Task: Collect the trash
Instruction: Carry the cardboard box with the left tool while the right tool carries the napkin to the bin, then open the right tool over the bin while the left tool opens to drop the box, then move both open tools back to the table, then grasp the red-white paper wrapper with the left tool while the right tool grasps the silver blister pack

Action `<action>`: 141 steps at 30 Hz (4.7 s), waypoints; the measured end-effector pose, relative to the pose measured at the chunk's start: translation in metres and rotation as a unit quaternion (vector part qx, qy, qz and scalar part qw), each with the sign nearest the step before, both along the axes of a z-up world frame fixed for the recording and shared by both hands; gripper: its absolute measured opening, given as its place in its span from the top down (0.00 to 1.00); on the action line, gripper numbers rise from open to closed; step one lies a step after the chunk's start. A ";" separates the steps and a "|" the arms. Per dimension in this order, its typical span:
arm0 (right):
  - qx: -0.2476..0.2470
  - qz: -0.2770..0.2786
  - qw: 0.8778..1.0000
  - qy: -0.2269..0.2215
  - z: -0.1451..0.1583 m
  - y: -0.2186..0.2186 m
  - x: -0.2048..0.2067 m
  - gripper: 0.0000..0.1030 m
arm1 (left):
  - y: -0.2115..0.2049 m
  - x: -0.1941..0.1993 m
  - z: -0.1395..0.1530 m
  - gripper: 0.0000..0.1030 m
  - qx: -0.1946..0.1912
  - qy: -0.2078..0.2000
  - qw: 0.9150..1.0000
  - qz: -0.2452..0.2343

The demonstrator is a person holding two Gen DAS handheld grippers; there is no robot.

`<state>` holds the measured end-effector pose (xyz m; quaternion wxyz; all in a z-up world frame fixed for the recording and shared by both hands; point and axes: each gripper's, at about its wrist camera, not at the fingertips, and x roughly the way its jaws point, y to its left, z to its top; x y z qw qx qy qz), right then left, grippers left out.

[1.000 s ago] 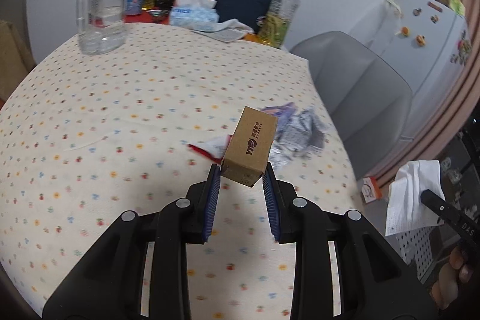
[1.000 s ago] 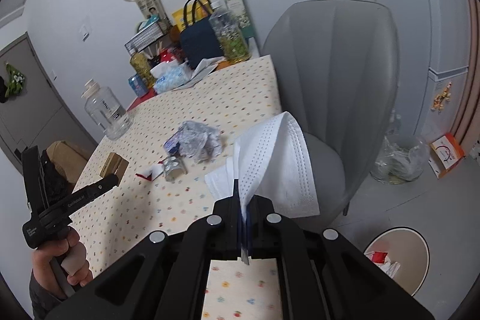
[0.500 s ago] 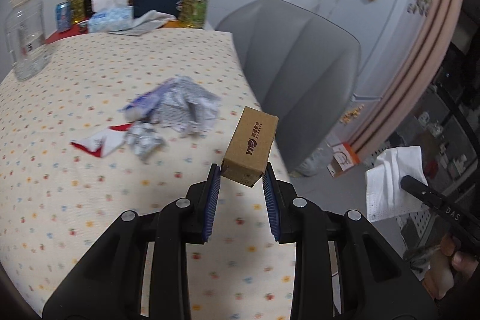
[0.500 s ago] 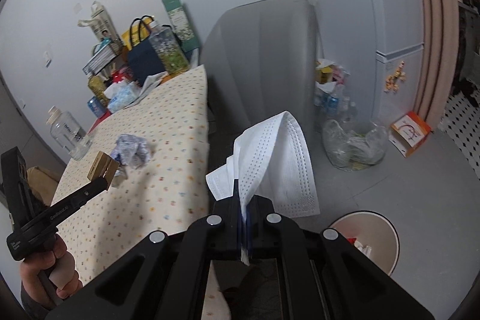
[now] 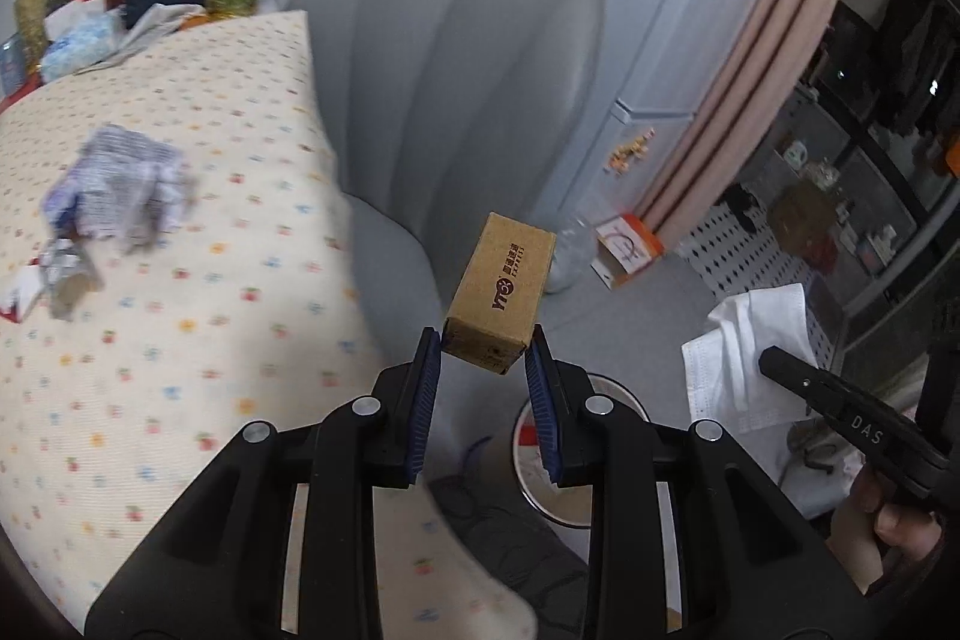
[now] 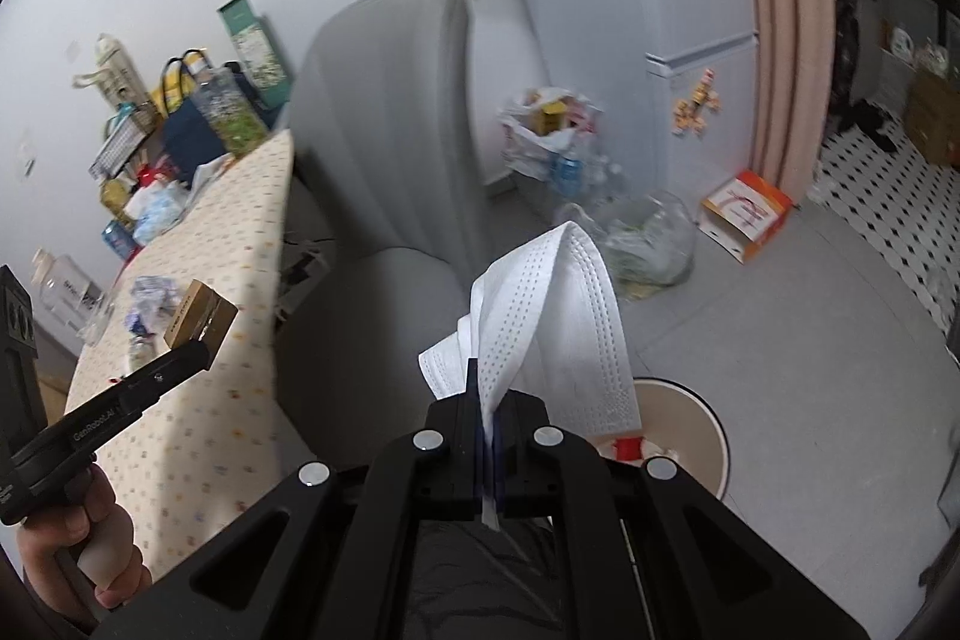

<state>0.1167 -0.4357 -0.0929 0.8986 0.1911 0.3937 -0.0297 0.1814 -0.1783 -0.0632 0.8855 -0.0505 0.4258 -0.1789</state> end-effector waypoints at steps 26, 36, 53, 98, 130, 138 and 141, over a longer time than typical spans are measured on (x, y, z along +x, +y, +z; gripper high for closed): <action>0.061 -0.085 0.990 0.092 -0.106 -0.098 -0.007 0.46 | -0.118 0.019 -0.054 0.72 0.053 0.067 0.992 -0.091; 0.051 -0.118 0.989 0.066 -0.085 -0.129 -0.029 0.34 | -0.165 0.012 -0.069 0.72 0.058 0.090 0.984 -0.142; 0.037 -0.111 0.992 0.042 -0.061 -0.119 -0.025 0.28 | -0.129 0.016 -0.037 0.06 0.015 0.049 0.994 -0.094; -0.017 0.173 0.983 -0.058 0.049 0.188 0.062 0.08 | 0.252 -0.015 0.003 0.06 -0.086 -0.019 0.961 0.261; -0.024 0.257 0.965 -0.054 0.049 0.266 0.070 0.21 | 0.318 0.026 -0.036 0.97 -0.175 0.035 0.931 0.319; -0.038 0.311 0.948 -0.056 0.049 0.314 0.077 0.27 | 0.338 -0.005 -0.010 0.98 -0.174 -0.001 0.925 0.337; -0.050 0.334 0.940 -0.053 0.045 0.335 0.083 0.30 | 0.349 -0.021 -0.002 0.98 -0.171 -0.013 0.921 0.349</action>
